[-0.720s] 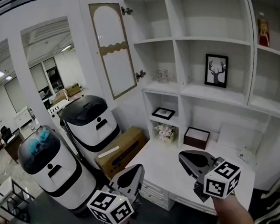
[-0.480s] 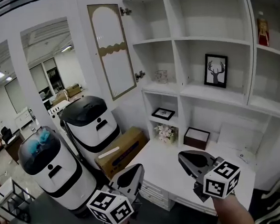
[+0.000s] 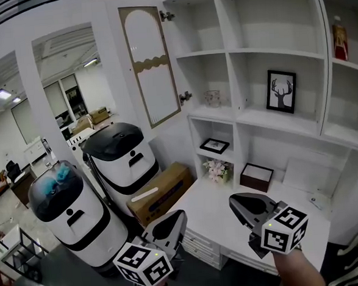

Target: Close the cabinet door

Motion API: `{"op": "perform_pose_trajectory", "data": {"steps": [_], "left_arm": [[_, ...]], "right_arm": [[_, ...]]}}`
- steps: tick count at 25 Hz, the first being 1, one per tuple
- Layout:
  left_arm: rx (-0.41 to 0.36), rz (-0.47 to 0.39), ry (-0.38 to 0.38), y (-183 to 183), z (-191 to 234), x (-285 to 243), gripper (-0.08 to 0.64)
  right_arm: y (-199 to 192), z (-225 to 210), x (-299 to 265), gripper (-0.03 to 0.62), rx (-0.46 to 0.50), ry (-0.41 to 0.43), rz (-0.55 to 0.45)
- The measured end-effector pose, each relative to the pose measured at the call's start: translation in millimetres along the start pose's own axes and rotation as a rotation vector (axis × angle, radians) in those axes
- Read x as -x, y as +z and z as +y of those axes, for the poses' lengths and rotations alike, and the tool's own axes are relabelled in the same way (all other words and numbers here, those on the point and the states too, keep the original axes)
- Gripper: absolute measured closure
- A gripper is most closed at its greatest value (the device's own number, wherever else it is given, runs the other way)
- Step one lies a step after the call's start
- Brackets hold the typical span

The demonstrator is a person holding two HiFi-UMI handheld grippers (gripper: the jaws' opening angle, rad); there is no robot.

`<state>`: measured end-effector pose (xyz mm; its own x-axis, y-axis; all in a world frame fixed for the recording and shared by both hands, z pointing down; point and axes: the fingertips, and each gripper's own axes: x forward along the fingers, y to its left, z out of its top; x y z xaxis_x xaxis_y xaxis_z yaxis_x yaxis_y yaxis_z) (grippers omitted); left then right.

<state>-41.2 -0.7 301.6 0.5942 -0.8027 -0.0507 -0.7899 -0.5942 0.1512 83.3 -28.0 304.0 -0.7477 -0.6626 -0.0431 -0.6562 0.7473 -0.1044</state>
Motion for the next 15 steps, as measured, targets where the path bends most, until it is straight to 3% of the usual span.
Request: {"op": "perform_pose_trajectory", "data": {"steps": [15], "left_arm": [[-0.001,0.025,-0.025,-5,12,45,0.555]], "right_arm": [[-12,40,-4,0.588,-0.038,-0.048,-0.009]]}}
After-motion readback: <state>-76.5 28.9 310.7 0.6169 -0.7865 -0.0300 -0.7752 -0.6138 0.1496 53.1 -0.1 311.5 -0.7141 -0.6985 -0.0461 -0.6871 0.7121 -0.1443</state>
